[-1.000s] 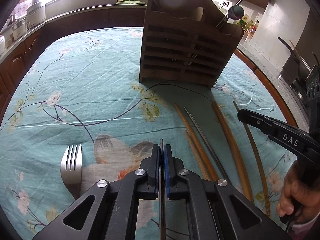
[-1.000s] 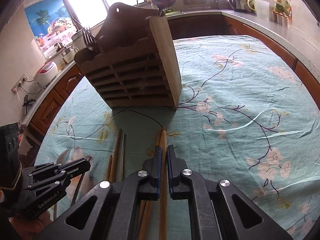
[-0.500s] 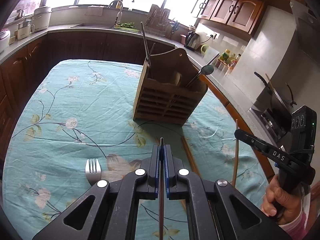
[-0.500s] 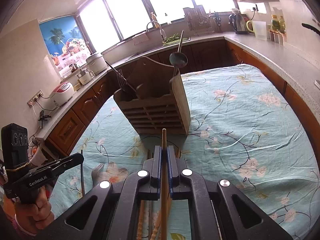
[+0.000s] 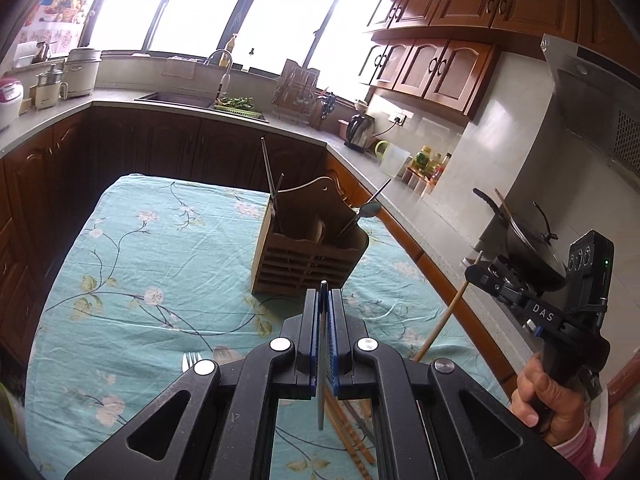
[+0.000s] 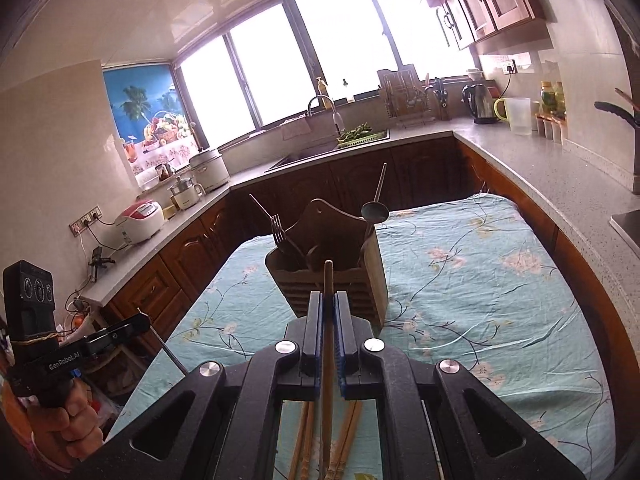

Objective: Organize utensils
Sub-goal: 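Lift the metal rod and wooden chopsticks and carry both over the wooden holder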

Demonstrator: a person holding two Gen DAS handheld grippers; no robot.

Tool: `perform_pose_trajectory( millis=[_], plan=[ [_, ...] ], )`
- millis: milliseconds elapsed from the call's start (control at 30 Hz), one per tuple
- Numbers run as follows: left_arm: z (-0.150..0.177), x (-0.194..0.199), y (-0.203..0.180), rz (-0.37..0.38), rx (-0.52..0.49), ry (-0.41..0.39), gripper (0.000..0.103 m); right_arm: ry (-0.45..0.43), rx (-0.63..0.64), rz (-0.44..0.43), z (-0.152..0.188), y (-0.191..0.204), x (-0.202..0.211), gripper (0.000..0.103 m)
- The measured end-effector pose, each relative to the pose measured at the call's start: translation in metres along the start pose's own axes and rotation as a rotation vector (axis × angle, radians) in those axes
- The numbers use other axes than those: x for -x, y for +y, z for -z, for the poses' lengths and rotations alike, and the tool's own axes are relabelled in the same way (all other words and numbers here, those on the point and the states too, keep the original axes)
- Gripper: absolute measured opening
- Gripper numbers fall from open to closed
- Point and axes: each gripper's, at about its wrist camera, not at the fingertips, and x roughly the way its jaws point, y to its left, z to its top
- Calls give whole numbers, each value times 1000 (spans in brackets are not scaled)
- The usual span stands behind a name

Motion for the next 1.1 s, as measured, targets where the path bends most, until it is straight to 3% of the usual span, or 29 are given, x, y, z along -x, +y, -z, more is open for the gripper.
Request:
perform_pose_trajectory(
  millis=[600, 900, 1100],
  plan=[
    [-18, -2, 2, -11, -8, -67, 2, -60, -5, 3, -15, -3, 3, 5],
    [-51, -9, 6, -8, -32, -154, 2, -126, -6, -2, -50, -4, -4, 5],
    [-82, -18, 11, -2, -33, -241, 2, -217, -9, 9, -85, -5, -7, 5]
  ],
)
